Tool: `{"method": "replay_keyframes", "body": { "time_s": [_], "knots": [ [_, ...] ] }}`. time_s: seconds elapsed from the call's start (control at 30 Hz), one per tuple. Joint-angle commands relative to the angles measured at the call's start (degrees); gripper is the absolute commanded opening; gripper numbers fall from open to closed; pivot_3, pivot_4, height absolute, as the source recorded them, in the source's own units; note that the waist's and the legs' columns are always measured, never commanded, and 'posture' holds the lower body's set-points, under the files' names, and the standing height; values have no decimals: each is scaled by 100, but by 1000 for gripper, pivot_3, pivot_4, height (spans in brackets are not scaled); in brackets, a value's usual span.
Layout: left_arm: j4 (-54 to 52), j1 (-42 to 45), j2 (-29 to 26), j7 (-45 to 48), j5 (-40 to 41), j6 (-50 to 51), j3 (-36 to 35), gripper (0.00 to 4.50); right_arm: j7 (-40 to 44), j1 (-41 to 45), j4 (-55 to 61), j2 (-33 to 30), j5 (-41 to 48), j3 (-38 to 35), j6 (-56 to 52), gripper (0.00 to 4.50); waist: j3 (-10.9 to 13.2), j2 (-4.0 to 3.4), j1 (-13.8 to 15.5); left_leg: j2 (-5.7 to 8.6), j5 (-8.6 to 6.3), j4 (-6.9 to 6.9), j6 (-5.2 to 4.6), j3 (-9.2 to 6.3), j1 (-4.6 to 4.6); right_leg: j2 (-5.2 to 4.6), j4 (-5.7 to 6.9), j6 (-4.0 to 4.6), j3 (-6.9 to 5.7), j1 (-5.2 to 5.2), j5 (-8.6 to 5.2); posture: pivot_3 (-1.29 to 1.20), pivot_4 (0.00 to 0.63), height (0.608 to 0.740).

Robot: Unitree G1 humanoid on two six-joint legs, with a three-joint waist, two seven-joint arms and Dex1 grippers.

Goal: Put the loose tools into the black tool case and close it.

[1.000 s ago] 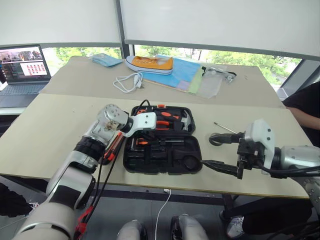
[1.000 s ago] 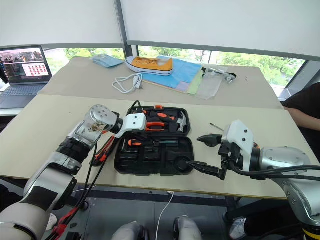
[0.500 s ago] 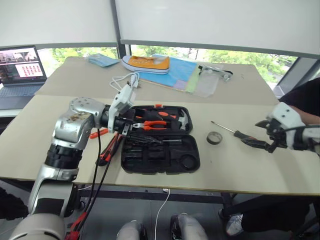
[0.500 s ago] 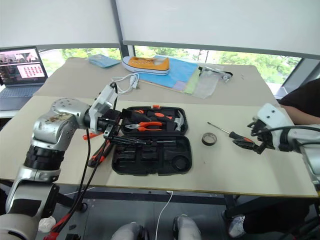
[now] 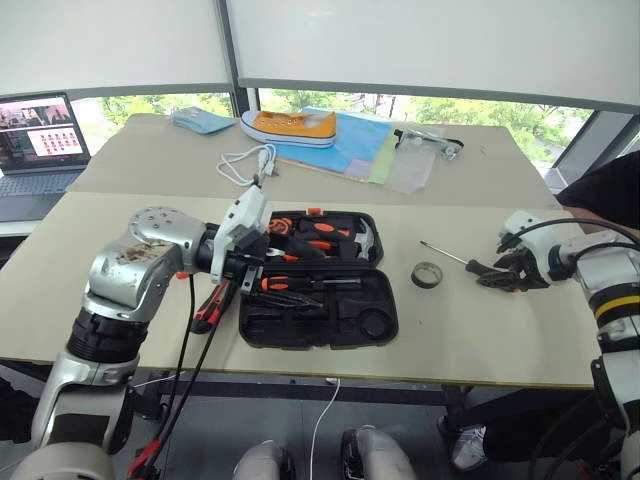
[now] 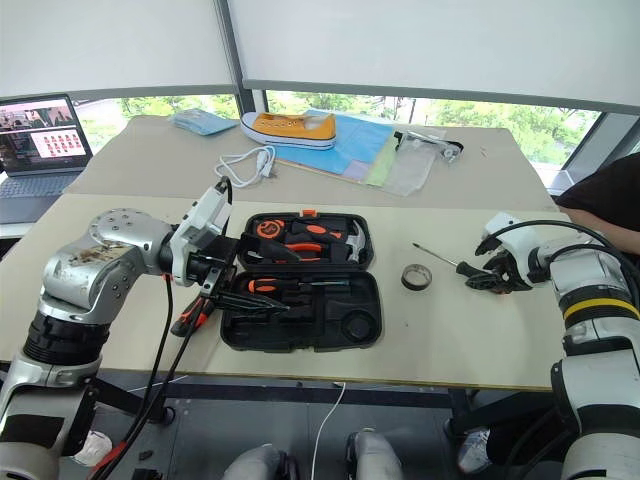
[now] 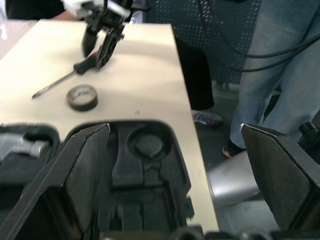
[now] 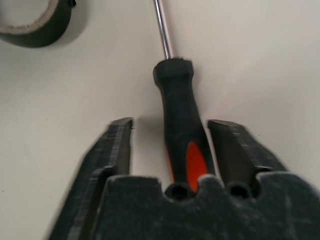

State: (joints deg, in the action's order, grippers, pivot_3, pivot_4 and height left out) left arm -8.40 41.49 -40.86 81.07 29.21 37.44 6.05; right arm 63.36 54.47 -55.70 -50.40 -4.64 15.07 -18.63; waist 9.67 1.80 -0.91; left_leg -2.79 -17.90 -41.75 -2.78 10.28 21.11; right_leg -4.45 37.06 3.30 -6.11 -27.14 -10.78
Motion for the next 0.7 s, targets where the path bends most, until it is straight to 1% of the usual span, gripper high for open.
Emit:
{"method": "replay_keyframes", "body": {
  "time_s": [0.03, 0.07, 0.1, 0.17, 0.23, 0.3, 0.37, 0.43, 0.5, 0.57, 0.63, 0.7],
  "knots": [
    [-84, 19, -193, 66, 68, -109, -101, 4500, 54, 129, -173, -79, -79, -186, 152, 1350, 0, -1, 0, 0, 0, 0, 0, 0, 0, -1, 0, 0, 0, 0, 0, 0, 150, 718],
    [-37, 15, -245, 87, 57, -130, -108, 4500, 61, 126, -210, -96, -98, -207, 191, 1007, 0, -1, -3, 0, 0, 0, 0, 0, 0, -1, 0, 0, 0, 0, 0, 0, 150, 718],
    [17, 5, -312, 114, 48, -145, -127, 4500, 75, 119, -223, -116, -102, -239, 233, 912, 0, -1, -6, 0, 0, 0, 0, 1, -1, -2, 0, 0, 1, 0, 0, 0, 150, 718],
    [114, -48, -507, 213, 46, -163, -191, 4500, 106, 141, -176, -152, -62, -332, 256, 914, 0, -3, -9, -1, 0, 0, 1, 1, -1, -3, 0, 0, 1, 0, 0, 0, 150, 718],
    [149, -218, -824, 327, 45, -182, -316, 4500, 292, 278, 205, -149, 114, -500, 203, 914, 4, -16, -32, -1, 0, 0, 1, 1, -2, -4, 1, 0, 2, 0, 0, 0, 150, 718],
    [159, -418, -1109, 431, 50, -249, -424, 4500, 686, 332, 958, -70, 393, -659, 20, 914, 12, -30, -101, -3, 0, 1, 1, 3, -1, -6, 3, 0, 8, -7, 0, 0, 150, 718],
    [183, -564, -1303, 476, 61, -291, -497, 4500, 955, 294, 1899, 70, 744, -807, -451, 914, 19, -42, -168, -5, 3, 2, 8, 4, -1, -6, 9, 1, 13, -14, 0, 0, 150, 718],
    [167, -702, -1509, 580, 109, -280, -563, 4500, 1186, 179, 3071, 244, 1184, -827, -1233, 914, 19, -42, -181, -8, 7, 4, 14, 3, -4, 0, 14, 1, 18, -18, 0, 0, 150, 718],
    [100, -847, -1694, 701, 167, -277, -634, 4500, 1272, 9, 4240, 445, 1480, -667, -1824, 914, 19, -44, -177, -16, 11, 7, 21, 1, -5, 5, 16, 2, 15, -19, -1, 0, 150, 718],
    [75, -943, -1767, 680, 178, -302, -703, 4500, 1222, -157, 5061, 652, 1513, -362, -2042, 914, 18, -45, -138, -17, 12, 10, 25, -1, -4, 5, 19, 7, 11, -21, -4, 0, 150, 718],
    [75, -1008, -1791, 610, 188, -292, -788, 4500, 1117, -263, 5552, 879, 1439, -31, -2079, 914, 18, -45, -88, -13, 12, 10, 26, -2, -2, 4, 19, 11, 4, -22, -6, 0, 150, 718],
    [36, -1071, -1817, 571, 211, -274, -859, 4500, 983, -293, 5782, 1089, 1244, 324, -1883, 914, 18, -44, -12, -2, 11, 10, 24, -1, 6, 2, 17, 12, -3, -27, -6, 0, 150, 718]
  ]
}}
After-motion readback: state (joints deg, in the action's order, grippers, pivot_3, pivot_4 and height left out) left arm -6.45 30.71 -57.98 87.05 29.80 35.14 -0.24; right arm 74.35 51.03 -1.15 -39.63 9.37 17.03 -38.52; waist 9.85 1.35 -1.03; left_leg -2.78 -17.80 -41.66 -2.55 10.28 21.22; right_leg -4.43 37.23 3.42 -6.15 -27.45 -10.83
